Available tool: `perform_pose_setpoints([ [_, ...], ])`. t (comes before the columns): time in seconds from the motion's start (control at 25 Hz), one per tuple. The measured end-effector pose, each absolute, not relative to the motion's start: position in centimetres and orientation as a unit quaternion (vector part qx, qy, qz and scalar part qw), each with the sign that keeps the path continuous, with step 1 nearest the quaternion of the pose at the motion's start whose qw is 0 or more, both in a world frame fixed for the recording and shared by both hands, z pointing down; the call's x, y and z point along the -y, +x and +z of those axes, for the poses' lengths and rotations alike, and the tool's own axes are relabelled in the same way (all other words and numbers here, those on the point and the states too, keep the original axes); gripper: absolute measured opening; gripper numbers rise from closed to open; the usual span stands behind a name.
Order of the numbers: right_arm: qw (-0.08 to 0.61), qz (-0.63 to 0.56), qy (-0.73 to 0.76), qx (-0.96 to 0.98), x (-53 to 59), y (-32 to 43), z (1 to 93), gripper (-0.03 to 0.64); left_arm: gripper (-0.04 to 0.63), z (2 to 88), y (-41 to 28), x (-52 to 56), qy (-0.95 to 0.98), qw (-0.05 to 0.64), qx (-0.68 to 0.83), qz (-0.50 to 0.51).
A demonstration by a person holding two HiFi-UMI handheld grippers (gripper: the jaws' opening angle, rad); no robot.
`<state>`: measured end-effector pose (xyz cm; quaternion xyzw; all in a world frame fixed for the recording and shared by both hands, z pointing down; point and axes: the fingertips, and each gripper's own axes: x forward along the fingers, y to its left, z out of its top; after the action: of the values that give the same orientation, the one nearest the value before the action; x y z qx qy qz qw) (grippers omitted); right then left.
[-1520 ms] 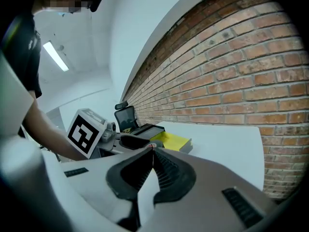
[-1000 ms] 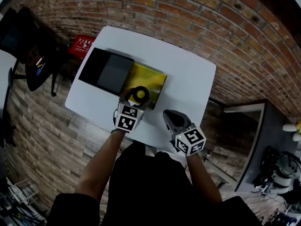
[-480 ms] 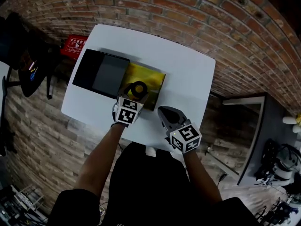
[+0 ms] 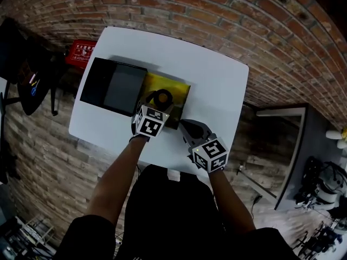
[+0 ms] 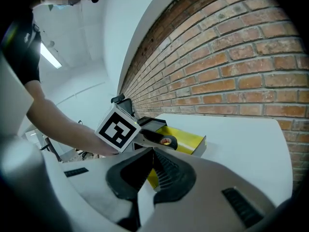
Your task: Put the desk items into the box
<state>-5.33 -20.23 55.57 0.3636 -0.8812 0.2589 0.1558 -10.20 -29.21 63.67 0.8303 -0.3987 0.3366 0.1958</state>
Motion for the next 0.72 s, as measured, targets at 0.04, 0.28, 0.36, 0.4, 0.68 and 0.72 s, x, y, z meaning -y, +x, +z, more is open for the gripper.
perform_pose_setpoints([
  [0.04,0.156,0.262,0.364,0.880,20.2,-5.3,55.6,0.021,0.342,63.9,-10.0,29.3,0.831,0.196,0.397,0.338],
  [0.28,0.157,0.268,0.369,0.876,20.3,-5.1,56.1,0.021,0.342,65.3,-9.7,29.8,0.827,0.201,0.391,0.350],
  [0.36,0.156,0.269,0.370,0.876,20.4,-5.0,56.1,0.021,0.342,65.6,-9.7,30.0,0.823,0.202,0.392,0.358],
  [0.4,0.156,0.271,0.370,0.875,20.4,-5.0,56.1,0.021,0.342,65.7,-9.8,30.1,0.822,0.203,0.392,0.361],
  [0.68,0.158,0.275,0.375,0.871,20.3,-4.4,56.4,0.021,0.344,66.8,-9.6,30.1,0.814,0.213,0.379,0.385],
  [0.72,0.157,0.276,0.376,0.871,20.3,-4.3,56.3,0.021,0.344,66.8,-9.6,30.1,0.813,0.213,0.378,0.388],
])
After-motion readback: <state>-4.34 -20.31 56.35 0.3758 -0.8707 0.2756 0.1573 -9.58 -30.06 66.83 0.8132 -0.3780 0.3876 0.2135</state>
